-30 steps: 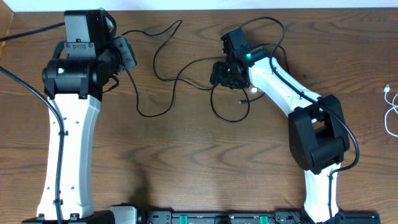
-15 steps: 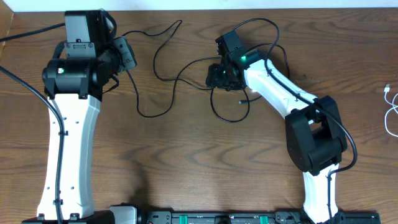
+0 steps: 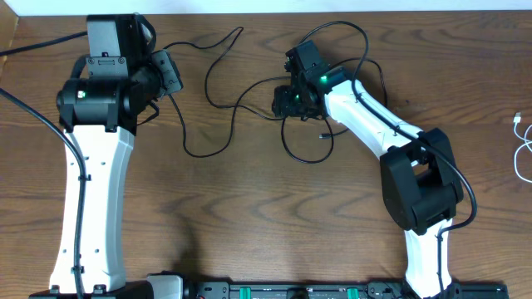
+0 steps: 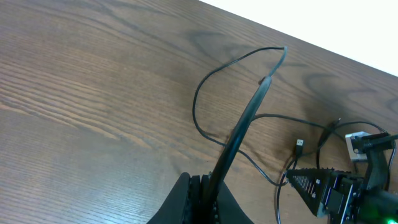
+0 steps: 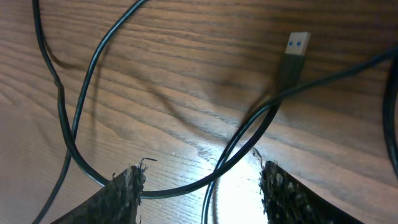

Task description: Untangle cables

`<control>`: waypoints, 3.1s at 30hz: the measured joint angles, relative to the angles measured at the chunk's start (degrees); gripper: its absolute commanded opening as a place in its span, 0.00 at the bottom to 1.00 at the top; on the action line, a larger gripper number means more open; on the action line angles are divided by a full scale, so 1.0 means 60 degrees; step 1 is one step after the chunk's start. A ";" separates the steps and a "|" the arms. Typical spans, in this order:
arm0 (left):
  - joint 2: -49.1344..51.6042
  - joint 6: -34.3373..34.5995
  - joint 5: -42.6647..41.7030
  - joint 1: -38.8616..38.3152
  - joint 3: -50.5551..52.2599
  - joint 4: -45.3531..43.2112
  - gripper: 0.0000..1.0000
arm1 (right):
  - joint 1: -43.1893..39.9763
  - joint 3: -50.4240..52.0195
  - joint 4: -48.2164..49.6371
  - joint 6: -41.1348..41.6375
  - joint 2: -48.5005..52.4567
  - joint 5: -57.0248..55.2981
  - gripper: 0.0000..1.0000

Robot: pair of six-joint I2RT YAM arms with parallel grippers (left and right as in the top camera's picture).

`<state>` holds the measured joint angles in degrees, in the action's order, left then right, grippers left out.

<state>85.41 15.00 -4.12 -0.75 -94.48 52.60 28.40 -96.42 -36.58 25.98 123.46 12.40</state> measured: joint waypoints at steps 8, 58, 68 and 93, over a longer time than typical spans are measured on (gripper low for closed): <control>0.0000 0.0000 0.0004 0.0000 0.0000 0.0004 0.08 | 0.0004 0.0011 0.0175 -0.1847 0.0000 0.0310 0.59; 0.0000 0.0000 0.0000 0.0000 0.0000 0.0175 0.08 | 0.1235 -0.0044 0.0197 0.1566 0.0914 -0.0259 0.59; 0.0000 0.0004 0.0000 0.0000 0.0000 0.0171 0.08 | 0.0219 -0.0062 0.0240 0.1596 0.0670 -0.0448 0.56; 0.0000 0.0004 0.0000 0.0000 0.0000 0.0171 0.08 | -0.0029 -0.0168 0.0809 -0.1297 0.0219 -0.1035 0.69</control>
<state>85.41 15.03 -4.12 -0.75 -94.48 53.63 28.23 -97.43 -31.73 18.20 124.77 6.20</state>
